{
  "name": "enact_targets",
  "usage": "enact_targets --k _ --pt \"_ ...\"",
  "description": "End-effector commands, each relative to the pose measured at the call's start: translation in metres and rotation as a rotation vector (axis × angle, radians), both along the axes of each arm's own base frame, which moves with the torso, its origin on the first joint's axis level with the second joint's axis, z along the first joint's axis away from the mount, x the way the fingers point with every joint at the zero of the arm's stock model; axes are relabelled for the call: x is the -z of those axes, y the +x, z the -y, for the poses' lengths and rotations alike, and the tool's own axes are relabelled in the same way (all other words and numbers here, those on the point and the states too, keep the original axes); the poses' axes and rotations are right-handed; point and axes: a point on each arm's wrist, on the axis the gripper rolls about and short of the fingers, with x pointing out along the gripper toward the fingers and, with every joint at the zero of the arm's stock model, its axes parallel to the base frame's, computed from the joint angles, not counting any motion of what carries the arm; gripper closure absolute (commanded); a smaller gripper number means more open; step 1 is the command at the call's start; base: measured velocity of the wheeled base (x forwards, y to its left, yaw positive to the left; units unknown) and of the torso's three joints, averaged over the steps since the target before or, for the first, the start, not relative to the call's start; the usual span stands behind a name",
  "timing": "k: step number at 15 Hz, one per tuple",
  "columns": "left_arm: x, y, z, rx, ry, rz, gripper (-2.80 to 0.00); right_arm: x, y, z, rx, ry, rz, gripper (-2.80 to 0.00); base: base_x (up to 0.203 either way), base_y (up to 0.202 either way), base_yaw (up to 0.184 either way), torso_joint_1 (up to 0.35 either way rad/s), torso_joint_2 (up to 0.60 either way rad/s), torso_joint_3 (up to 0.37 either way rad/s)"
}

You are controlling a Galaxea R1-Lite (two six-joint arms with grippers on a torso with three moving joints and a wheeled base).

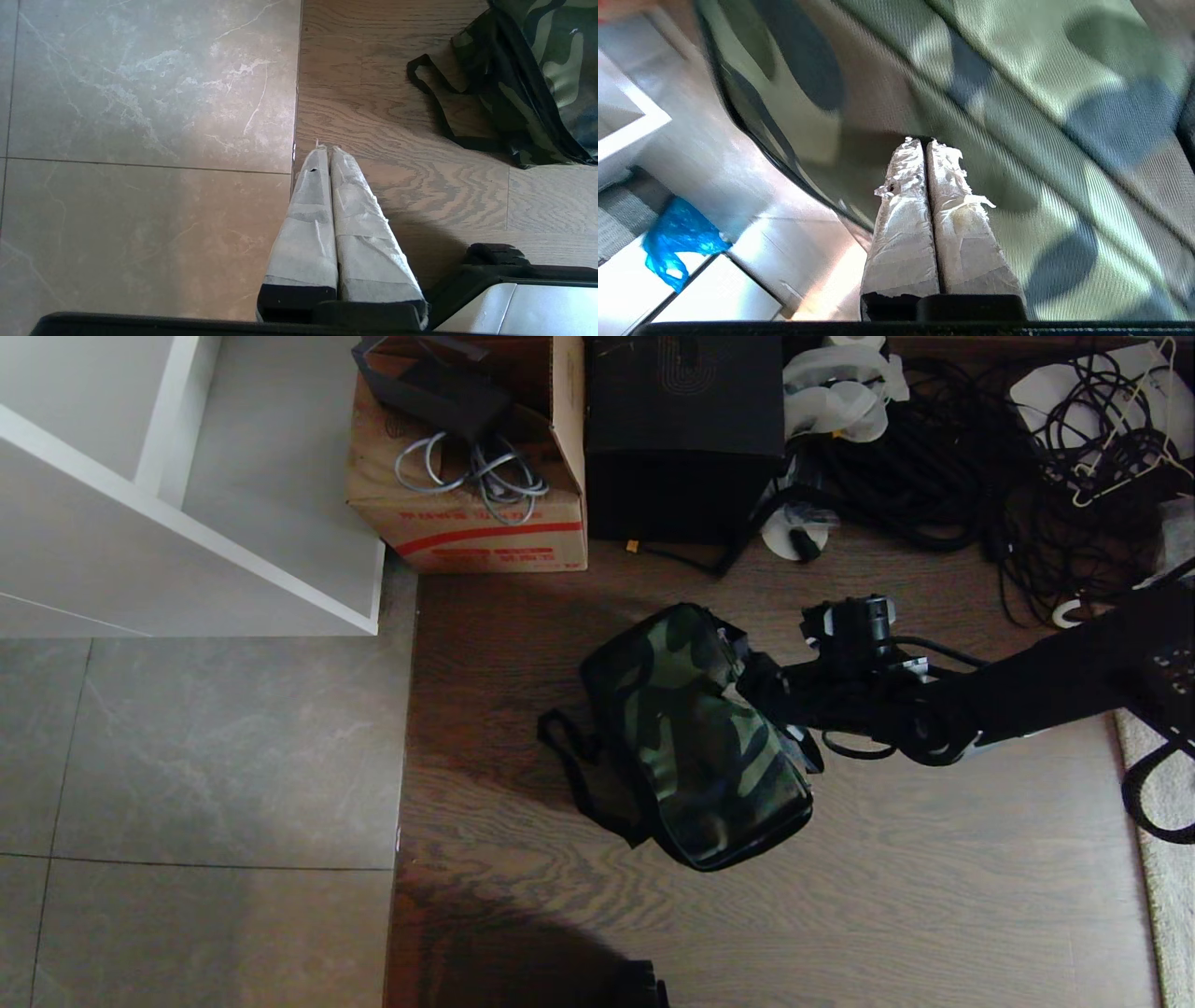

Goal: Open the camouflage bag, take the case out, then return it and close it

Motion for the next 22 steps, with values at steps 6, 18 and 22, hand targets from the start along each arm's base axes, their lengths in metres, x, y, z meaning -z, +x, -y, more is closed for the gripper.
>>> enact_targets --k 6,18,22 --pt "0.0 0.0 0.0 0.0 0.0 -0.001 0.0 -0.024 -0.008 0.04 0.048 -0.049 0.072 0.0 0.0 0.0 0.0 0.0 0.0 0.0" --pt "0.0 0.0 0.0 0.0 0.0 -0.001 0.0 0.039 -0.042 0.019 -0.148 -0.315 -0.049 0.0 0.0 0.0 0.0 0.0 0.0 0.0" --pt "0.0 0.0 0.0 0.0 0.0 -0.001 0.0 0.05 -0.045 -0.003 -0.193 -0.322 -0.06 0.0 0.0 0.0 0.0 0.0 0.0 0.0"
